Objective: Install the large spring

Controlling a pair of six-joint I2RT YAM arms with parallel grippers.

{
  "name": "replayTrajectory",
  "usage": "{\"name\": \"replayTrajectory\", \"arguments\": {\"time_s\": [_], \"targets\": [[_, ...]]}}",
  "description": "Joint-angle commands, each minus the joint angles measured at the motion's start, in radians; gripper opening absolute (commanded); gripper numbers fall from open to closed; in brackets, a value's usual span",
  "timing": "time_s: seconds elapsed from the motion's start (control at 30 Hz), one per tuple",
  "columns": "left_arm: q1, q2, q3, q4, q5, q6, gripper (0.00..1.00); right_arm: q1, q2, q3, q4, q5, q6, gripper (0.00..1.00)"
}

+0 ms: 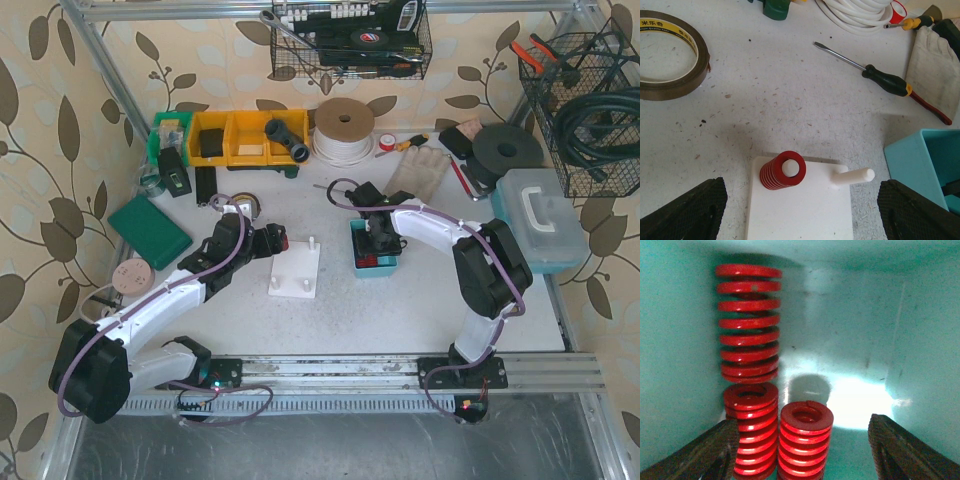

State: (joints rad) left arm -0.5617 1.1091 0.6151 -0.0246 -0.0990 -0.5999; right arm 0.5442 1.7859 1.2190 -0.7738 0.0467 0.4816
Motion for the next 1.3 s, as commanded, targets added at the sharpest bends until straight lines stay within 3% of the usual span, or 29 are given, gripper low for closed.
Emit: {"name": "replayTrajectory", "arguments": {"time_s": [0.0,0.47,0.8,1.17,1.27], "targets": [[0.011,-0.003,0.039,0.015,0.01,0.024,0.85,0.001,-0.02,-0.008,-0.023,0.092,0.017,0.71],[0.013,-0.005,0.039,0.014,0.012,0.025,0.85,0.02,-0.038,0.019,0.002,-0.003,0.043,0.68],[0.013,0.0,0.042,0.011,0.012,0.024,0.85,0.034,0.026,0.017,0.014,0.01,0.055,0.65],[0.014,0.006,0.047,0.006,0.013,0.025,0.85,0.033,0.108,0.02,0.004,0.048,0.064,0.57],[0.015,0.007,0.048,0.006,0.014,0.024,0.84,0.031,0.112,0.018,0.001,0.057,0.062,0.5]]}}
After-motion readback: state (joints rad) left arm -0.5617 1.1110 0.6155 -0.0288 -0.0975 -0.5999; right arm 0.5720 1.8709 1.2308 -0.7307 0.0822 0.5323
